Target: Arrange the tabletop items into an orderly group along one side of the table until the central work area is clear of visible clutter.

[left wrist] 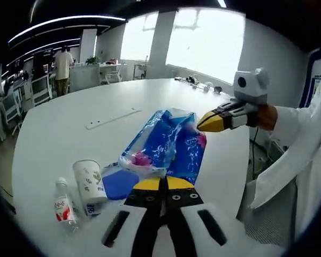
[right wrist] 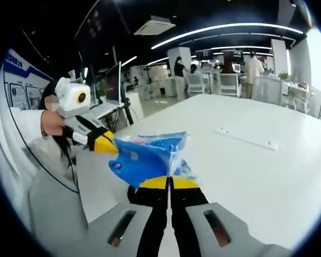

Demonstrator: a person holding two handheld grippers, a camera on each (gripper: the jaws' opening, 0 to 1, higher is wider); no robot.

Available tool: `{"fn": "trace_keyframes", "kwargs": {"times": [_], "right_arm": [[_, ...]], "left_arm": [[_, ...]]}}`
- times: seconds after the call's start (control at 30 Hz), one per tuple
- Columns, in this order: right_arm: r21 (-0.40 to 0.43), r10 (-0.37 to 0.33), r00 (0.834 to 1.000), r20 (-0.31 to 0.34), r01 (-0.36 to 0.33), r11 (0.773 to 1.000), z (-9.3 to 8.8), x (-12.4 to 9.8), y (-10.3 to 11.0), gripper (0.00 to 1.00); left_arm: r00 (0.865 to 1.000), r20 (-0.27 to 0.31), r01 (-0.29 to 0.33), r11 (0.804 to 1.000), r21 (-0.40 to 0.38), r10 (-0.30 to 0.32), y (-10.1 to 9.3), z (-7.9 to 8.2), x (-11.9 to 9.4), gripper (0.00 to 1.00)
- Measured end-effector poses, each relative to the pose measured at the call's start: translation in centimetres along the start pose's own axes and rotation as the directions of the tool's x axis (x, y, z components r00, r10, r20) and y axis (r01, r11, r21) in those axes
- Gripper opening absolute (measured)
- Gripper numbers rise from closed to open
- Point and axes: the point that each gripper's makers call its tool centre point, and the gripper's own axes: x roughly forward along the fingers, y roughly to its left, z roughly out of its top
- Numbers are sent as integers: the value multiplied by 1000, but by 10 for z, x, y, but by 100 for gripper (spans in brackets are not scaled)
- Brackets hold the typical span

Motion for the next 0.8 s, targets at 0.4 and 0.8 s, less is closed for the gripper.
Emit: {"fn": "trace_keyframes", "kwargs": {"times": [0.4,0.8], "right_arm": [[-4,-107,994,31,108,994,7,-54,-55,0],[8,-195,980,30,195,981,-2,-93,-105,0]], "left_arm": [[998,-2,62,993,99,-62,-38,58,53,0],[995,-30,102,988,115,-99,-60,82,111,0]]}}
